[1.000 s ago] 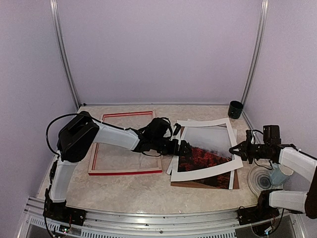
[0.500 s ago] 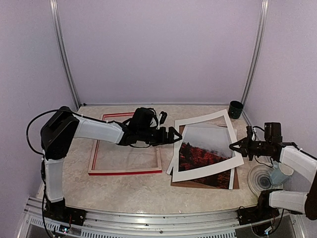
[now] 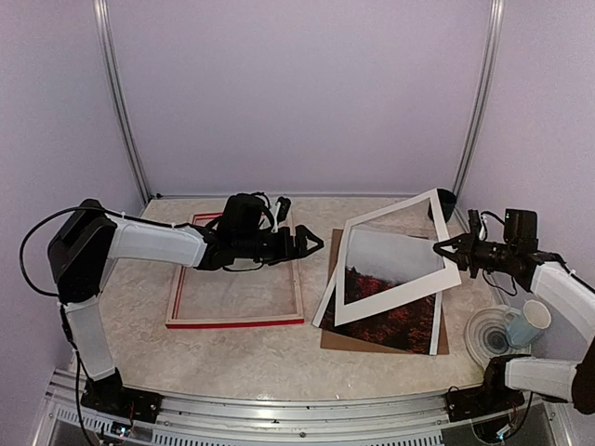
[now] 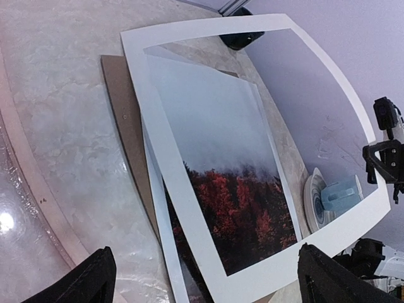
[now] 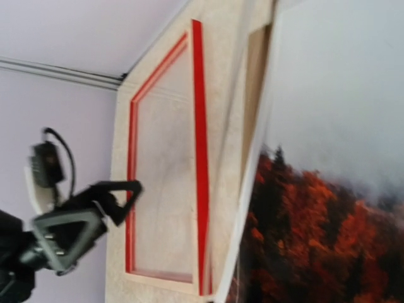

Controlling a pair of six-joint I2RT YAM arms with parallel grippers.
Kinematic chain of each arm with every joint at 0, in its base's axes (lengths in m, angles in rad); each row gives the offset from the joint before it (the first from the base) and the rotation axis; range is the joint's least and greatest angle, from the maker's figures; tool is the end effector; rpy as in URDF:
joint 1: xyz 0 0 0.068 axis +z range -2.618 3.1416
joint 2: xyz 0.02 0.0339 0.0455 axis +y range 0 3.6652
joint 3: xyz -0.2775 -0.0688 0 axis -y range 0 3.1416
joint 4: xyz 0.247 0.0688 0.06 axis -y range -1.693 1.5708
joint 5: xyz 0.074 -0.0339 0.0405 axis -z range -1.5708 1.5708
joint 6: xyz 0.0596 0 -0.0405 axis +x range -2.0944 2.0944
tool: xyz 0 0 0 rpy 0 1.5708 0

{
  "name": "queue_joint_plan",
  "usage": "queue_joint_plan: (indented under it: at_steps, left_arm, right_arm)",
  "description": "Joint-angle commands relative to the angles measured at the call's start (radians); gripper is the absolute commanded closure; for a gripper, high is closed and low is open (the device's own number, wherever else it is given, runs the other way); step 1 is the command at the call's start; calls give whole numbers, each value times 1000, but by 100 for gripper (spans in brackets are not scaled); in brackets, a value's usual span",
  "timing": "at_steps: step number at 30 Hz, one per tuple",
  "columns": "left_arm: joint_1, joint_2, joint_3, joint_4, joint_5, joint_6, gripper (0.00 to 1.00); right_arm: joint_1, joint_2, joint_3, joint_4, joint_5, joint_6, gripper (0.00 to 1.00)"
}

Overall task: Put the photo into the frame
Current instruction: Pick up the mat board from the photo, then place the mat board on the glass panel.

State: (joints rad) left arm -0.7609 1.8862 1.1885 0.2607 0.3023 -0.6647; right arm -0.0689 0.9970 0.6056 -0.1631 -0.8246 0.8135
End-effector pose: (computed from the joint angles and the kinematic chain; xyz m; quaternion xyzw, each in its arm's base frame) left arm 0.3155 -0.3249 0.2092 0.1209 0.8291 -0.4433 0.3186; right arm 0.2204 0.0287 0.2475 0.1655 0.8070 0.4883 0.2879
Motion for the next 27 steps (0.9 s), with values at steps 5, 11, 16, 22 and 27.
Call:
queue_joint_plan:
  at_steps: [5, 11, 16, 22, 27]
  left_arm:
    - [52, -120, -85, -28, -67, 12, 1]
    - [102, -213, -161, -54, -107, 22, 1]
    - [153, -296, -244, -58, -138, 17, 1]
    - [216, -399, -329, -86, -180, 4, 1]
    - [267, -477, -383, -127, -219, 3, 1]
  right_arm:
    - [-6, 15, 71, 141, -31, 79, 100]
    - [48, 68, 139, 211, -6, 113, 100]
    - [156, 148, 220, 258, 40, 127, 100]
    - [271, 261, 342, 317, 93, 144, 100]
    - [375, 377, 473, 358, 119, 153, 100]
